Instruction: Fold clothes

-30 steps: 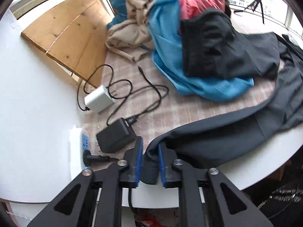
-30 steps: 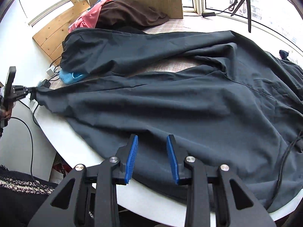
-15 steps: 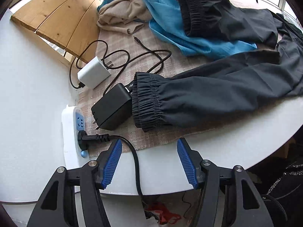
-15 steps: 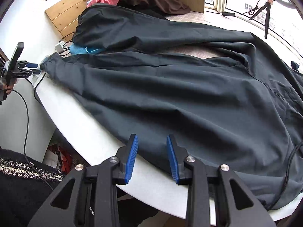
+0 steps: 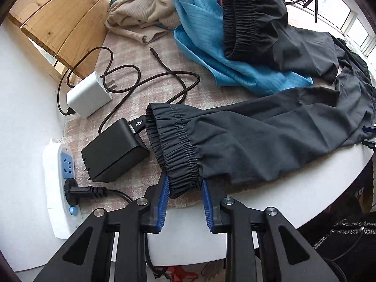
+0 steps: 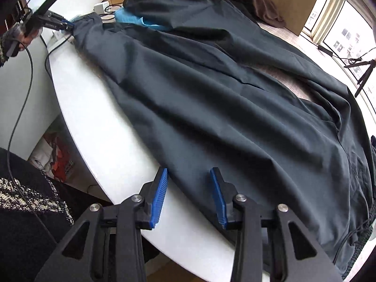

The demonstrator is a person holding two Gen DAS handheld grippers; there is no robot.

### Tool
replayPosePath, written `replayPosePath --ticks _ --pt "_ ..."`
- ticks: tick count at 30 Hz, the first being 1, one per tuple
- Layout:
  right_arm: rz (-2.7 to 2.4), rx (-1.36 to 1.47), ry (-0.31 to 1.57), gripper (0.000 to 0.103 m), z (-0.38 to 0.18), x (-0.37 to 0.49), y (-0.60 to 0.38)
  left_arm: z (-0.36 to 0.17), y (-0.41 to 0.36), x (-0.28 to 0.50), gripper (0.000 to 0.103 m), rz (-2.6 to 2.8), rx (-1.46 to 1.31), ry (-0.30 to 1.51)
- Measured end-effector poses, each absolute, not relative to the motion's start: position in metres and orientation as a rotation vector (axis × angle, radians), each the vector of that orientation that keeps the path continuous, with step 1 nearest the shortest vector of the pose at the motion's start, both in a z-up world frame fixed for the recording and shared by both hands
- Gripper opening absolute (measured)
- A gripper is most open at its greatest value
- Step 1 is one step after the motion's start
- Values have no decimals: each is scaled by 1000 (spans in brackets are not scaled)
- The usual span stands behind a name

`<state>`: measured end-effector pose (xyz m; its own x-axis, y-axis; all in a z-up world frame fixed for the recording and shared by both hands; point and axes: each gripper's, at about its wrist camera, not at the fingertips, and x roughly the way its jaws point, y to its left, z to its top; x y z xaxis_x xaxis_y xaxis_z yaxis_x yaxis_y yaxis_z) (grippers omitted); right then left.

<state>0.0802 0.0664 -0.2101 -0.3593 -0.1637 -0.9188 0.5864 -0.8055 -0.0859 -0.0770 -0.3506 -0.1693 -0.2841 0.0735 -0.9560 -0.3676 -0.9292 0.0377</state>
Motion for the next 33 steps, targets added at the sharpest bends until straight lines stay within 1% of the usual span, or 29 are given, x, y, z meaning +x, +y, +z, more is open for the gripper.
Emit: replayPosePath --ticks 1,2,3,5,7,10,12,13,15,16,17,19,20,21,22,23,26,30,33 --pt "-2202 1400 576 32 -209 80 65 -165 -349 -76 24 2284 -1676 376" --pt "-2195 1401 575 9 -207 80 66 -160 -349 -75 24 2279 -1674 372" --pt "-2183 1406 571 3 -205 80 67 -154 -349 -74 24 2274 -1673 364" --pt "-2166 1400 569 3 -197 83 70 -141 -350 -73 24 2267 -1672 349" --pt "-2160 1373 557 2 -182 88 75 -126 -350 -72 24 2272 -1661 393" --pt "-2170 1318 442 2 -146 97 91 -109 -350 -69 24 2297 -1642 473" --pt "-2156 1322 348 2 -135 98 101 -110 -353 -72 25 2293 -1664 467" --pt "-2147 1327 301 2 -131 98 106 -114 -355 -71 28 2298 -1682 462" --pt "-2050 1417 333 2 -145 98 102 -131 -359 -69 29 2272 -1747 461" --pt "-2009 1475 369 4 -154 97 98 -139 -360 -65 30 2265 -1773 479" --pt "-1990 1510 357 7 -158 94 97 -144 -362 -60 30 2259 -1793 478" --pt "-1978 1524 283 8 -156 89 101 -150 -368 -51 33 2256 -1820 463" --pt "-2007 1483 247 12 -148 85 105 -151 -371 -47 35 2262 -1825 452" --pt "-2051 1442 237 15 -140 81 107 -151 -375 -45 39 2274 -1831 438" --pt "-2089 1412 237 23 -135 76 108 -150 -380 -44 41 2289 -1836 422" --pt "-2124 1384 239 25 -130 70 108 -150 -381 -42 41 2303 -1835 410" --pt "-2194 1370 233 25 -128 43 102 -147 -374 -42 41 2332 -1808 404" --pt "-2230 1382 127 25 -126 17 108 -135 -338 -52 41 2327 -1689 389" --pt "-2308 1352 102 25 -105 22 129 -122 -319 -65 41 2319 -1593 376"
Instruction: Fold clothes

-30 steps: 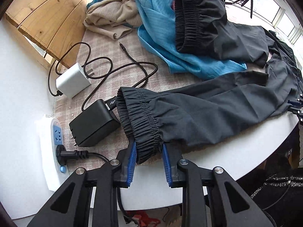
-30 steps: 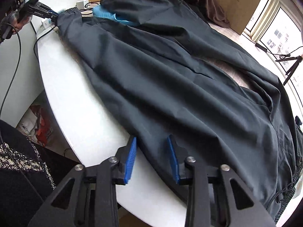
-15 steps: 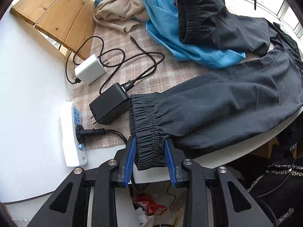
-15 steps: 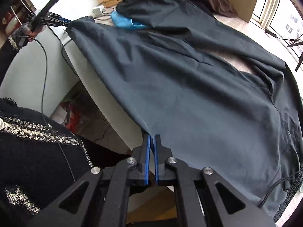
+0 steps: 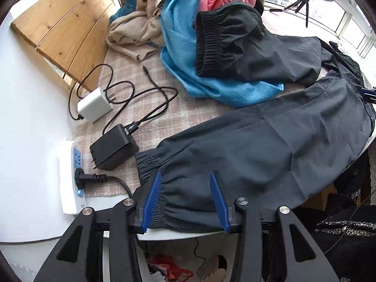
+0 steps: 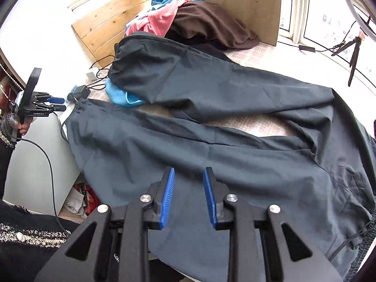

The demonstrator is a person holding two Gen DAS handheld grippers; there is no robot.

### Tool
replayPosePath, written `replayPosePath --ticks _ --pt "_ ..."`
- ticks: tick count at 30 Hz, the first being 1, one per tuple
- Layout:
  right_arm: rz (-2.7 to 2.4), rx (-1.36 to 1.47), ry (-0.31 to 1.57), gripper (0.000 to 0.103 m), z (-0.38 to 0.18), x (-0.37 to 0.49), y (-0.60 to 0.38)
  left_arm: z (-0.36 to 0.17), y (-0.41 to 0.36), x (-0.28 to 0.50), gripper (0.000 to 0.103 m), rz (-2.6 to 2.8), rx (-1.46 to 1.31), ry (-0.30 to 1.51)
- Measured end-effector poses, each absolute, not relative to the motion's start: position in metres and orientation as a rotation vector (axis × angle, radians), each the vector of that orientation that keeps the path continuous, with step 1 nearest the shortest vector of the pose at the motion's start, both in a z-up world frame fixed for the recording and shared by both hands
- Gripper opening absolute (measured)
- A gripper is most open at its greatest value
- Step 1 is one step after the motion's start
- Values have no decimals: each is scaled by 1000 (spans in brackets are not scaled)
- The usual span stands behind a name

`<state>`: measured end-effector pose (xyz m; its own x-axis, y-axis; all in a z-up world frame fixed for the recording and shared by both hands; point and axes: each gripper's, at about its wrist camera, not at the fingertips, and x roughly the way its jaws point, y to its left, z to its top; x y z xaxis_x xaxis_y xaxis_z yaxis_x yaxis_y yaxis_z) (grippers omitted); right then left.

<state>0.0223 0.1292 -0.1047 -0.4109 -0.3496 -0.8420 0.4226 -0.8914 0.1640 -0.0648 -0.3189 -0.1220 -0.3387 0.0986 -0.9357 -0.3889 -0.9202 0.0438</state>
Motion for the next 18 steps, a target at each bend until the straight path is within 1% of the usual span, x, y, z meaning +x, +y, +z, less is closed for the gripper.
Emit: replayPosePath --ticks 2,6,9,10,11,13,18 --pt "-2387 1325 96 25 -88 30 149 -113 -310 -80 41 2333 -1544 380" --pt "-2588 1336 -26 25 -54 53 226 -98 -297 -115 41 2350 -1464 374" --pt "-2745 1364 -64 26 -27 70 290 -91 -276 -140 41 2372 -1422 434" --pt "-2781 1377 -58 26 -19 72 309 -89 -268 -147 41 2375 -1412 461" --pt "-2814 1391 -48 30 -13 72 328 -89 -262 -154 41 2380 -1412 479" --pt "-2885 1421 -15 35 -1 69 364 -88 -251 -167 42 2389 -1419 512" --pt "-2876 1461 65 36 -4 30 427 -83 -229 -178 43 2415 -1420 639"
